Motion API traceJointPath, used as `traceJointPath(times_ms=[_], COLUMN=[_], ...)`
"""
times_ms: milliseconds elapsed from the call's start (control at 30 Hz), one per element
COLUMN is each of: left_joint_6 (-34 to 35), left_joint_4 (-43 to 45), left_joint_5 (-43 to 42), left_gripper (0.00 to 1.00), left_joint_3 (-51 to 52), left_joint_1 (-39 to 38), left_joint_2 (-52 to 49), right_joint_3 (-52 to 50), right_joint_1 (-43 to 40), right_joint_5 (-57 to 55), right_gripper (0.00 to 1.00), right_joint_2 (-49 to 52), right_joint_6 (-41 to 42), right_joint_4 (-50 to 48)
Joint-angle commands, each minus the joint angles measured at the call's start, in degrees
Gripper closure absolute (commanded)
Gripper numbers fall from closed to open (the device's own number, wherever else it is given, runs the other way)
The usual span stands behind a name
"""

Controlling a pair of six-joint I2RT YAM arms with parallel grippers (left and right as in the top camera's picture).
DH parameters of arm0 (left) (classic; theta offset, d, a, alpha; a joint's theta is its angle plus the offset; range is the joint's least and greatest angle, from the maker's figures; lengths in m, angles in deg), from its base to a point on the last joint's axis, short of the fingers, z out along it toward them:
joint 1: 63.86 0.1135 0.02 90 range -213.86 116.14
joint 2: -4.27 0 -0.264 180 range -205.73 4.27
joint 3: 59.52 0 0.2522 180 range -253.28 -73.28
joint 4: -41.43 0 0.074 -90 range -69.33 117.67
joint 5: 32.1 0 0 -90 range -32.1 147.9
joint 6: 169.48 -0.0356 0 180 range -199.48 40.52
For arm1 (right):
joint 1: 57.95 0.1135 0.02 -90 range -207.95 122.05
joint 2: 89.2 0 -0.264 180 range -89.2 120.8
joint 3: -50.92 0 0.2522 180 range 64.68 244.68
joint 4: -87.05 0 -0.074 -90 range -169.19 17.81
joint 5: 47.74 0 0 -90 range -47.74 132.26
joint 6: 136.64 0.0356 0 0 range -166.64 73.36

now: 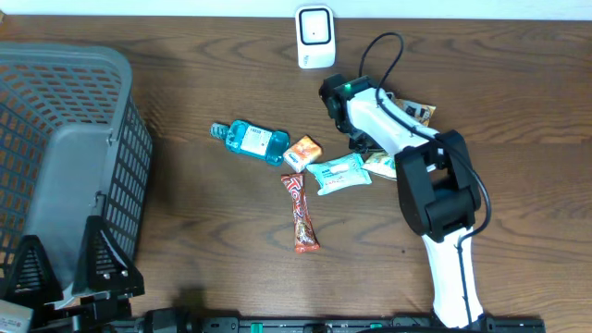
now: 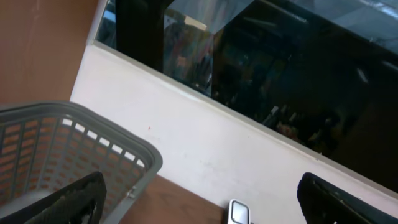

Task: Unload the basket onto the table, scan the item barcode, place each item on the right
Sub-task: 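Reach the right gripper to the yellow snack bag and grasp it, then lift the yellow snack bag with the right gripper toward the scanner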

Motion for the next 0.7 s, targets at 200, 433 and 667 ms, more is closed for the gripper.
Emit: traceJointPath(times_ms=[200,433,667], left_joint_6=[0.6,0.7,1.5], left_joint_4=[-0.2,-0.8,-0.8], left_joint_5=[0.6,0.6,0.6], left_gripper=[0.02,0.02,0.02], left_joint_3=[0.1,0.1,0.1], left_joint_1=[0.3,0.3,0.3], left_joint_2=[0.2,0.2,0.2], right_joint_3=[-0.2,11.1,25.8], right_joint_1=[-0.6,-1.6,-2.9], right_joint_5=[-1.5,11.6,51.6], right_gripper=[0.84,0.99,0.99], right_joint_2=[9.9,8.5,2.7], right_joint_6=[1.1,-11.5,-29.3], right_joint_4=[2.9,8.0,13.0])
